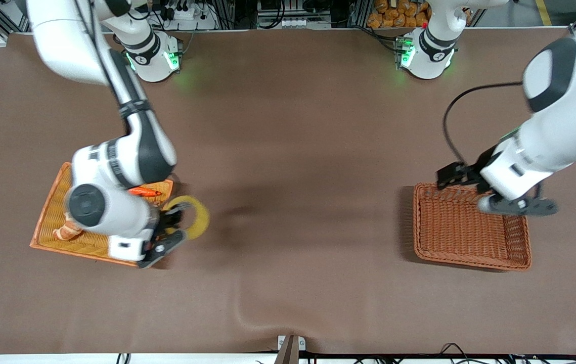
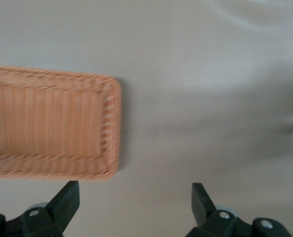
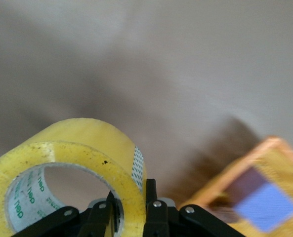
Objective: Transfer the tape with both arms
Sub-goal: 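Set the tape on the table center with the right gripper while the left gripper approaches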
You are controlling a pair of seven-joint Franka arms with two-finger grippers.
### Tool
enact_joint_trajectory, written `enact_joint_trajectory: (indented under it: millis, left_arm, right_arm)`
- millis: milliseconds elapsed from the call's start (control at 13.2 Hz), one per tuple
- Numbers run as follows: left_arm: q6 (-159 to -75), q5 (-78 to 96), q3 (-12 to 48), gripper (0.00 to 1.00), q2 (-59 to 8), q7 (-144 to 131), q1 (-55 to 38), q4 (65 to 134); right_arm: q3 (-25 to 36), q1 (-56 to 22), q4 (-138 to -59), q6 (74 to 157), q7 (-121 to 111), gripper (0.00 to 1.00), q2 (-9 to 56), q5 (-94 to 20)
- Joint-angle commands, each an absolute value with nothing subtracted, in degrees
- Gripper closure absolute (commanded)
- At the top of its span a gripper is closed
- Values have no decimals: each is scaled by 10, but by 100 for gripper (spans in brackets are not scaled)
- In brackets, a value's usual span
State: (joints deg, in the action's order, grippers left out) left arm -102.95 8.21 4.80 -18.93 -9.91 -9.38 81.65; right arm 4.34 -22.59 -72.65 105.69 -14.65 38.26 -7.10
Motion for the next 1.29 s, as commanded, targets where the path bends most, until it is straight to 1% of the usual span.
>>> enact_joint_trajectory:
  millis: [0, 76, 152, 303, 379, 455, 531, 759, 834, 910, 1062, 1138, 1214]
  left_arm:
    - [-1066, 92, 52, 0, -234, -156, -139, 804]
    - [-1068, 90, 50, 0, -242, -172, -152, 804]
    - [-1068, 84, 49, 0, -243, -176, -155, 805]
    - [-1064, 63, 52, 0, -236, -178, -156, 806]
    - [-1056, 58, 51, 0, -230, -177, -155, 809]
    - [-1046, 50, 52, 0, -231, -173, -154, 809]
    - [-1035, 41, 51, 0, -231, -175, -154, 809]
    - [-1017, 20, 52, 0, -223, -172, -145, 809]
    - [-991, 20, 49, 0, -222, -173, -145, 810]
    - [-982, 13, 47, 0, -222, -175, -145, 810]
    - [-982, -17, 50, 0, -223, -183, -153, 808]
    - [-984, -16, 51, 0, -231, -201, -162, 807]
    - [-1007, -14, 52, 0, -244, -240, -180, 805]
  right_arm:
    - [51, -285, -723, 1053, -6, 100, 390, -91]
    - [52, -313, -723, 1062, 58, 100, 401, -89]
    - [52, -339, -724, 1089, 117, 100, 409, -89]
    - [52, -379, -724, 1123, 218, 98, 437, -89]
    - [52, -390, -724, 1140, 241, 81, 445, -87]
    - [52, -390, -724, 1153, 240, 34, 445, -86]
    - [52, -386, -724, 1155, 246, 0, 444, -89]
    - [55, -370, -724, 1151, 240, 0, 433, -89]
    - [55, -356, -724, 1150, 238, 0, 425, -90]
    - [55, -339, -724, 1136, 236, 0, 413, -89]
    - [56, -296, -726, 1080, 194, 0, 376, -88]
    - [56, -271, -735, 1063, 157, 0, 351, -86]
    - [56, -247, -755, 1057, 114, 0, 324, -86]
